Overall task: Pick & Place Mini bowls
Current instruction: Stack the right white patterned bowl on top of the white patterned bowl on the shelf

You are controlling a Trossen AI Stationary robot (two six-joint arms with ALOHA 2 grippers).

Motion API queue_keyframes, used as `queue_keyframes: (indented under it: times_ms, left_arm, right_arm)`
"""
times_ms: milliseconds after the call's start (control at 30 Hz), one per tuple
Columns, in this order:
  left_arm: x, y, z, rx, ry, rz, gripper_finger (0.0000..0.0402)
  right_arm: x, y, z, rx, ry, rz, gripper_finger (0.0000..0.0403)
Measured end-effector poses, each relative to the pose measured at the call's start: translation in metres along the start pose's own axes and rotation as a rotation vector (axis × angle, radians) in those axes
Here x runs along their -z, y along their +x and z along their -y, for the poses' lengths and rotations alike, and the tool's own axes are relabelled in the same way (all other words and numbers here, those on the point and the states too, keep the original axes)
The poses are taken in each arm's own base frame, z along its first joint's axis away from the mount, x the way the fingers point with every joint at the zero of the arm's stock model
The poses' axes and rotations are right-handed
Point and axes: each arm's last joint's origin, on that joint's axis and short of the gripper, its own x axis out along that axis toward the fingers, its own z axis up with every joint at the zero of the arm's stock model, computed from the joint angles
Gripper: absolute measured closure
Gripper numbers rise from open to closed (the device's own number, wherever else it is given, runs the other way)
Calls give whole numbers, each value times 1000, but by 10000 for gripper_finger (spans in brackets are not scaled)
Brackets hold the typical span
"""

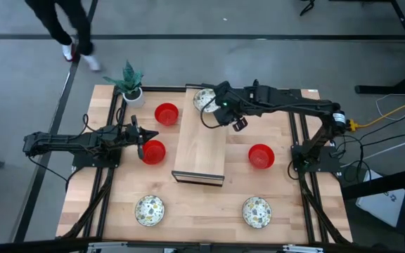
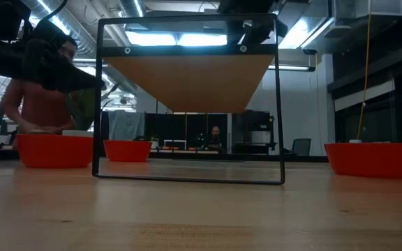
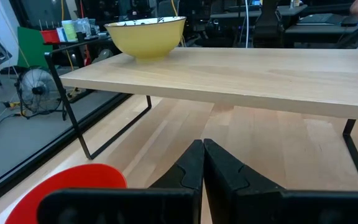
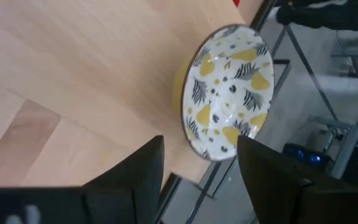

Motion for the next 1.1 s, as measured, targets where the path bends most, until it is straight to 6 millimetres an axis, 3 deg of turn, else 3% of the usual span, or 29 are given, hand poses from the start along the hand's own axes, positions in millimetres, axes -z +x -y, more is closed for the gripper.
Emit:
queue_keyframes:
  times_ms: [500, 767, 1100]
  left_arm:
    - [0, 0, 0, 0, 0, 0, 398]
    - [0, 0, 0, 0, 0, 0, 398]
    - [0, 0, 0, 0, 0, 0, 398]
  right_arm:
    - [9, -40, -15, 16, 73, -57, 202]
    - [8, -58, -36, -88, 96, -65, 202]
    - [-12, -80, -71, -340, 165, 58, 202]
